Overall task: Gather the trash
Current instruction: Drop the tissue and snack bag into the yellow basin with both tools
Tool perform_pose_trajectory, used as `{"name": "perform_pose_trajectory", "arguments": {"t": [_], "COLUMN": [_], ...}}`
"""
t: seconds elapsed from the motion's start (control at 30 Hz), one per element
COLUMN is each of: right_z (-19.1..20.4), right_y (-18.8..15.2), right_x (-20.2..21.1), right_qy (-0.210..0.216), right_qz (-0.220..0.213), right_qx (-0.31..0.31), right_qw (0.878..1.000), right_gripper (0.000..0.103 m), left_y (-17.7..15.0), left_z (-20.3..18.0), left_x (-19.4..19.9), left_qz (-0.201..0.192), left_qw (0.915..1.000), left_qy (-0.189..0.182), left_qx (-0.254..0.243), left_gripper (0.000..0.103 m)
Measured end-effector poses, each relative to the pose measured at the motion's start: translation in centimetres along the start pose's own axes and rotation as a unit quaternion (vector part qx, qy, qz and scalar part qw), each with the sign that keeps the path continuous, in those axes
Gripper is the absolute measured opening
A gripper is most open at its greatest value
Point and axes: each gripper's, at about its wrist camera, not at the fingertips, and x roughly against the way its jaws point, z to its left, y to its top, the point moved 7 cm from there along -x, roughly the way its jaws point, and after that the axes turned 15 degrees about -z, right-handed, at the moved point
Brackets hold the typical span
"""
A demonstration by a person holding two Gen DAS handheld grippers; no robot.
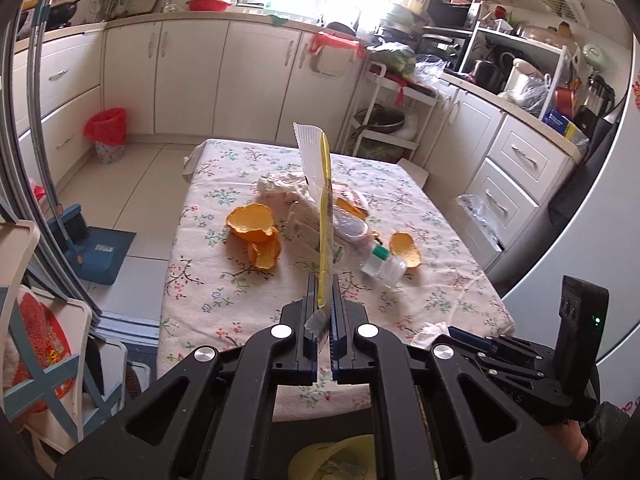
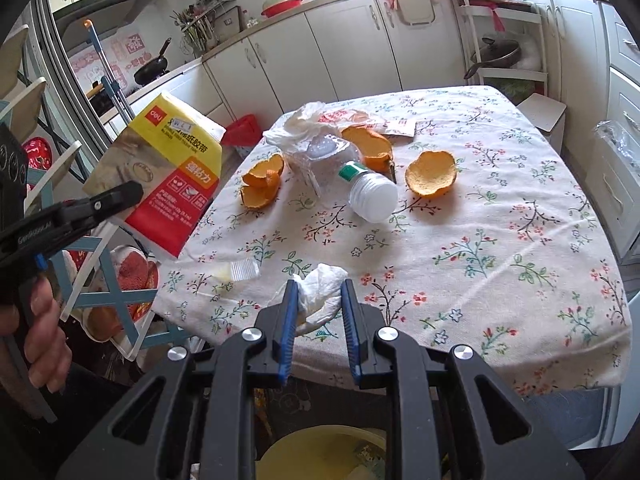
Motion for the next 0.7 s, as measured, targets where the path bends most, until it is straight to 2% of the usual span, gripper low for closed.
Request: {"name": "perform_pose_trajectory", "arguments": {"t": [0.37,0.7], "right_z": [0.0,-0.2], "right_y": [-0.6,-3.5], "right_x": [3.0,6.8], "right_qy": [0.006,0.013], "right_qz": [-0.009,0.008], "right_qx": [0.000,0.003], "right_qw": [1.000,1.000], "right_gripper": [0.023,0.023], "left_y": [-1.8,-7.0], "left_z": [-3.3,-4.9], "left_x": [4.0,8.2], "left_qz": [-0.011,0.033], "left_qw": [0.9982,0.9943], "left_qy": [-0.059,-0.097], "left_qx": [0.001,0.027], "left_gripper": [0.004,0.004]}}
